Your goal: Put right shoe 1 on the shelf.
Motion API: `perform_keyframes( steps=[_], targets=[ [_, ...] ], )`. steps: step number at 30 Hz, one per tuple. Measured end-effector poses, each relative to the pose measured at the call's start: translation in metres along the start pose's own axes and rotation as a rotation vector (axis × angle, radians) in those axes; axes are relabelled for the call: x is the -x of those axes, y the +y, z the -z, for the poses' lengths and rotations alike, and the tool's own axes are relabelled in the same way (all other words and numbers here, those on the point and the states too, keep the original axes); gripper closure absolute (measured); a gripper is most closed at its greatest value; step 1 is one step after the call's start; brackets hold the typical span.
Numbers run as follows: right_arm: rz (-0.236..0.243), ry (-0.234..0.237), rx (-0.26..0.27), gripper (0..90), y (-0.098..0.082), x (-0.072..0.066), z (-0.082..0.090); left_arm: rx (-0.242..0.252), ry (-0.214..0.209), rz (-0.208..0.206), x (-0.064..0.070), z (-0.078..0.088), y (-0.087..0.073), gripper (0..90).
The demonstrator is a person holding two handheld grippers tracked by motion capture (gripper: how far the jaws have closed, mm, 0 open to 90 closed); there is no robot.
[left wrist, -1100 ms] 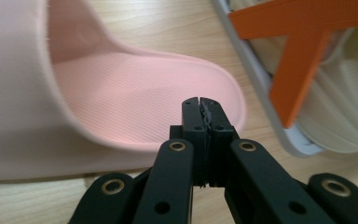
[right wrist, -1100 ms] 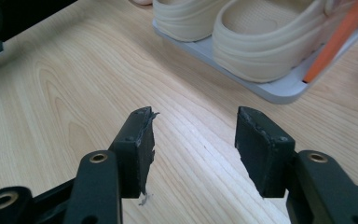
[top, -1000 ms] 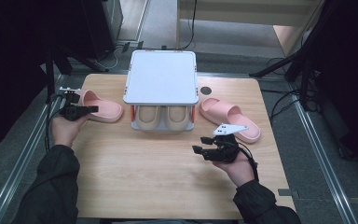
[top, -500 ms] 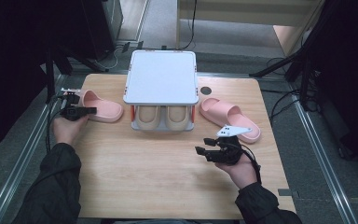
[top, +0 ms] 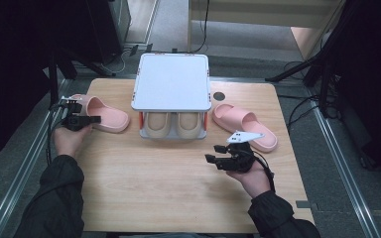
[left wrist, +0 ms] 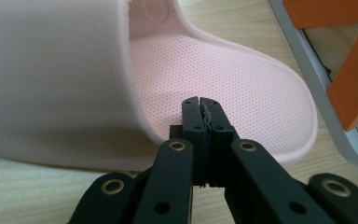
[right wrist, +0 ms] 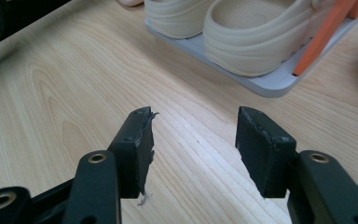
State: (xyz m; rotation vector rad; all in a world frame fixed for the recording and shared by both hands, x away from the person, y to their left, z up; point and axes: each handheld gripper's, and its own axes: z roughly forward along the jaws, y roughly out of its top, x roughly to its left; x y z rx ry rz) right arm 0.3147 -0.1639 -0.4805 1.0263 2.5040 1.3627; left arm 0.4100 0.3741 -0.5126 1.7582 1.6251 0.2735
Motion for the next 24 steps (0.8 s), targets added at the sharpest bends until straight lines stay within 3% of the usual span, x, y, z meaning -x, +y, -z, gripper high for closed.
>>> perform_keyframes(
  steps=[6,11,16,24],
  targets=[
    [0.013,0.02,-0.006,46.8,0.006,-0.001,-0.008,-0.004,0.003,0.007,-0.002,0.008,-0.007,89.5],
    [0.025,0.035,-0.014,46.8,0.01,-0.002,-0.014,-0.01,0.032,-0.007,-0.003,0.015,-0.013,89.5],
    [0.025,0.052,-0.023,47.2,0.015,-0.003,-0.02,-0.012,0.014,0.028,-0.01,0.023,-0.02,89.5],
    [0.043,0.07,-0.035,47.3,0.02,-0.005,-0.028,-0.022,0.015,0.044,-0.017,0.034,-0.028,89.4]
  ],
)
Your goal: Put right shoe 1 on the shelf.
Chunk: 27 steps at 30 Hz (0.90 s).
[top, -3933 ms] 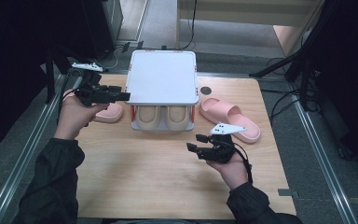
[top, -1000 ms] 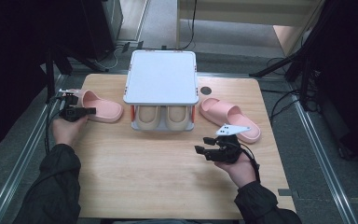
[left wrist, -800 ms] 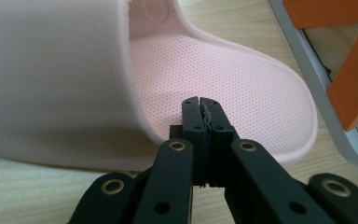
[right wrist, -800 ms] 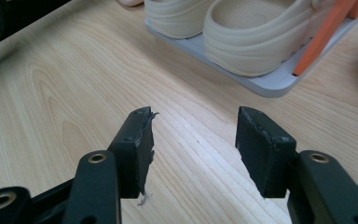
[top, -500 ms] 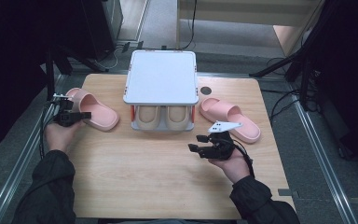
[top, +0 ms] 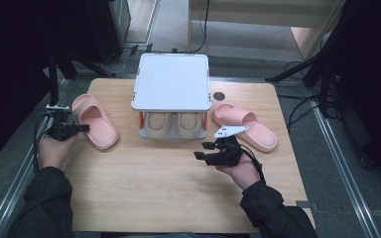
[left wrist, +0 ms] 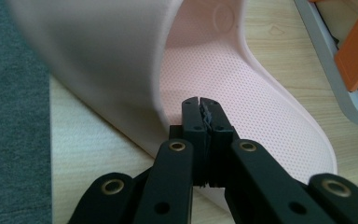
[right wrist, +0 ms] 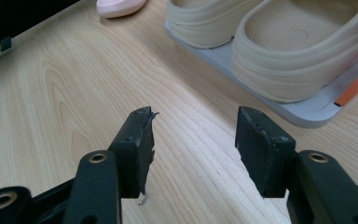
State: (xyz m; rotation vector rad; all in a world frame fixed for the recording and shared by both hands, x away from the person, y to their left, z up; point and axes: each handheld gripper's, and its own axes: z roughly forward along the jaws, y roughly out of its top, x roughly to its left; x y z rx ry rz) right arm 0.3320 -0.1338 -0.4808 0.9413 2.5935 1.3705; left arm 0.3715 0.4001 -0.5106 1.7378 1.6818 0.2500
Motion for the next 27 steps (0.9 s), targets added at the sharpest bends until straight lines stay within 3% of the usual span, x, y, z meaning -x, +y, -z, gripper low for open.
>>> perform_keyframes(
  steps=[12,18,22,27],
  targets=[
    [0.0,0.015,0.01,49.2,0.007,0.002,-0.005,0.011,0.023,0.04,-0.013,0.017,-0.011,88.9],
    [0.014,0.024,0.001,49.0,0.009,0.0,-0.009,0.014,0.032,0.032,-0.008,0.024,-0.009,84.7],
    [0.012,0.022,0.0,49.0,0.01,0.0,-0.009,0.056,0.055,0.033,-0.007,0.034,-0.006,73.3],
    [0.012,0.013,-0.005,48.9,0.007,-0.001,-0.007,0.077,0.072,0.053,-0.011,0.033,-0.003,61.0]
  ],
)
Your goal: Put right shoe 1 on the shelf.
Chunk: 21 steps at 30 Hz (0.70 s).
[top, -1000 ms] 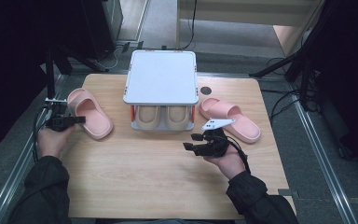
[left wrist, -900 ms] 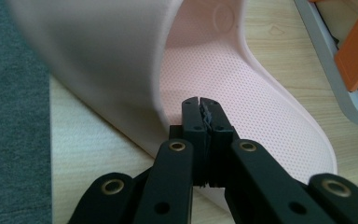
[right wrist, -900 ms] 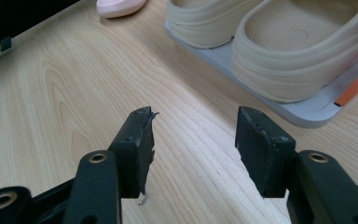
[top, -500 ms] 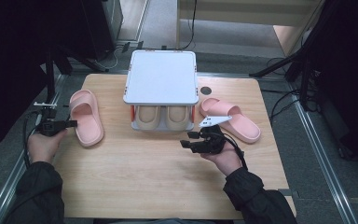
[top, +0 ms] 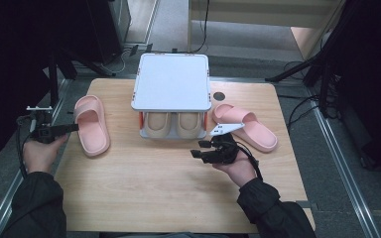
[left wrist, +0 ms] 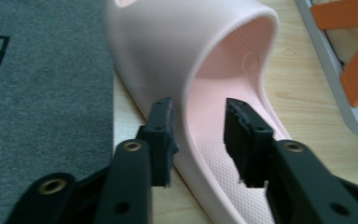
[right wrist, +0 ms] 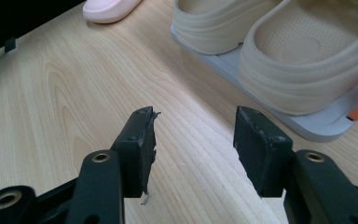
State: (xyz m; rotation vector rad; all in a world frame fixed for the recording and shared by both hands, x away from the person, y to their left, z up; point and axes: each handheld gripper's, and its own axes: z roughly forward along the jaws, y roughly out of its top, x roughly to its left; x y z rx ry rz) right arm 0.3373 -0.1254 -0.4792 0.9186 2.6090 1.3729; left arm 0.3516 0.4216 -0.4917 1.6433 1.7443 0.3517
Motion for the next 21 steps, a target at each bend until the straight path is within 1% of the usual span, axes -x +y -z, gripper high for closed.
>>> perform_keyframes(
  steps=[2,5,7,10,11,13,17,18,20,21],
  targets=[
    [-0.003,-0.006,0.002,48.9,-0.002,0.0,0.003,0.003,0.006,-0.006,0.0,-0.004,0.001,57.2],
    [-0.015,-0.02,0.006,48.8,-0.005,0.001,0.007,0.004,0.014,-0.003,-0.001,-0.011,0.003,52.3],
    [-0.017,-0.026,0.01,48.7,-0.007,0.002,0.009,0.0,0.018,0.004,-0.002,-0.016,0.005,51.0],
    [-0.025,-0.04,0.006,48.5,-0.01,0.002,0.013,0.005,0.027,0.018,-0.006,-0.022,0.007,50.4],
    [-0.027,-0.042,0.013,48.5,-0.012,0.002,0.015,0.011,0.027,0.029,-0.007,-0.024,0.008,50.2],
    [-0.034,-0.052,0.013,48.5,-0.015,0.002,0.018,0.011,0.018,0.042,-0.01,-0.027,0.009,49.4],
    [-0.045,-0.069,0.024,48.5,-0.02,0.002,0.025,0.034,0.005,0.075,-0.016,-0.034,0.011,49.4],
    [-0.049,-0.074,0.024,48.5,-0.022,0.003,0.027,0.031,0.002,0.074,-0.016,-0.036,0.012,49.4],
    [-0.052,-0.082,0.03,48.5,-0.024,0.003,0.029,0.025,0.016,0.067,-0.016,-0.04,0.014,50.1],
    [-0.057,-0.088,0.031,48.5,-0.026,0.003,0.031,0.032,0.017,0.066,-0.015,-0.041,0.015,50.9]
  ],
)
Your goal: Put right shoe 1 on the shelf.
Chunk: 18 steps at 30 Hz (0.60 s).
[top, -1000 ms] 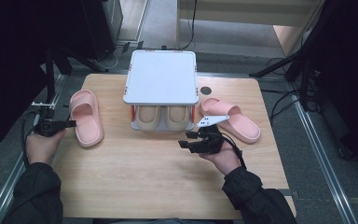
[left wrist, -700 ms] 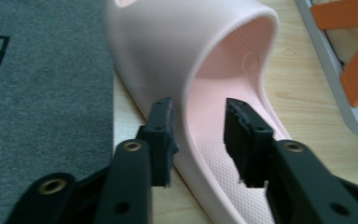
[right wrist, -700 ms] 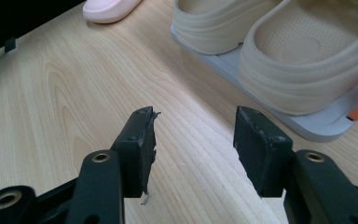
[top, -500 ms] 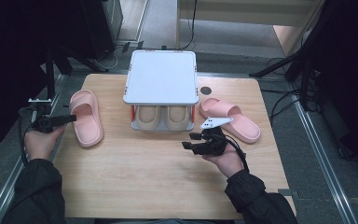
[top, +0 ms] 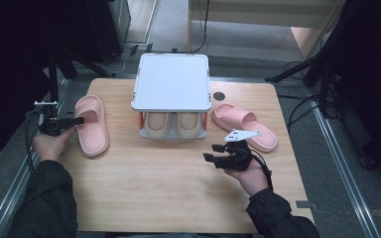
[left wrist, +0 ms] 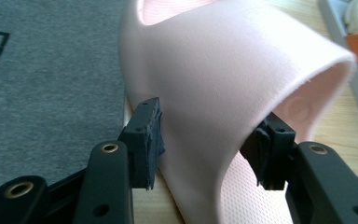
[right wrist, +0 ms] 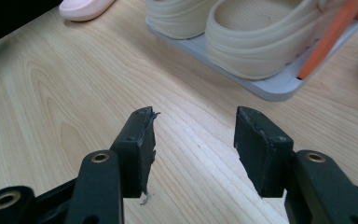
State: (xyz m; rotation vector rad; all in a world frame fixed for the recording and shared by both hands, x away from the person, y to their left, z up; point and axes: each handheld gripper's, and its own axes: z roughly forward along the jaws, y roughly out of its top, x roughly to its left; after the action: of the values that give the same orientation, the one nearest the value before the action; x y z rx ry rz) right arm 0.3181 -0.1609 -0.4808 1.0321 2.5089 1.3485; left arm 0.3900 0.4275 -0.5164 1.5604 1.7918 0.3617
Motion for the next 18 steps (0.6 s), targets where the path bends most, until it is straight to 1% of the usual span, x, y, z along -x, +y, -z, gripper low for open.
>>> perform_keyframes(
  steps=[3,5,8,9,13,14,16,18],
  targets=[
    [-0.008,-0.011,0.004,48.4,-0.0024,0.0006,0.0033,0.004,0.008,-0.008,0.0003,-0.0014,0.0023,53.0],
    [-0.012,-0.015,0.004,48.4,-0.004,0.0012,0.0054,0.011,0.017,-0.014,0.0006,-0.0009,0.0035,59.5],
    [-0.015,-0.019,0.009,48.4,-0.0051,0.0018,0.0067,0.012,0.029,-0.008,0.0007,0.0008,0.006,65.2],
    [-0.02,-0.022,0.006,48.3,-0.0055,0.0015,0.0073,0.017,0.029,0.004,0.0009,0.0012,0.0065,68.5],
    [-0.017,-0.023,0.009,48.2,-0.0059,0.0015,0.0075,0.004,0.019,0.017,-0.0016,0.0024,0.0069,79.9],
    [-0.018,-0.023,0.009,48.2,-0.0059,0.0015,0.0075,0.005,0.009,0.026,-0.0018,0.0024,0.0069,80.1],
    [-0.017,-0.022,0.009,48.2,-0.0059,0.0015,0.0072,0.002,0.013,0.022,-0.0006,0.0023,0.0071,80.0],
    [-0.02,-0.021,0.005,48.2,-0.0058,0.0012,0.0071,-0.007,0.006,0.028,0.0,0.0019,0.0074,80.8]
  ],
)
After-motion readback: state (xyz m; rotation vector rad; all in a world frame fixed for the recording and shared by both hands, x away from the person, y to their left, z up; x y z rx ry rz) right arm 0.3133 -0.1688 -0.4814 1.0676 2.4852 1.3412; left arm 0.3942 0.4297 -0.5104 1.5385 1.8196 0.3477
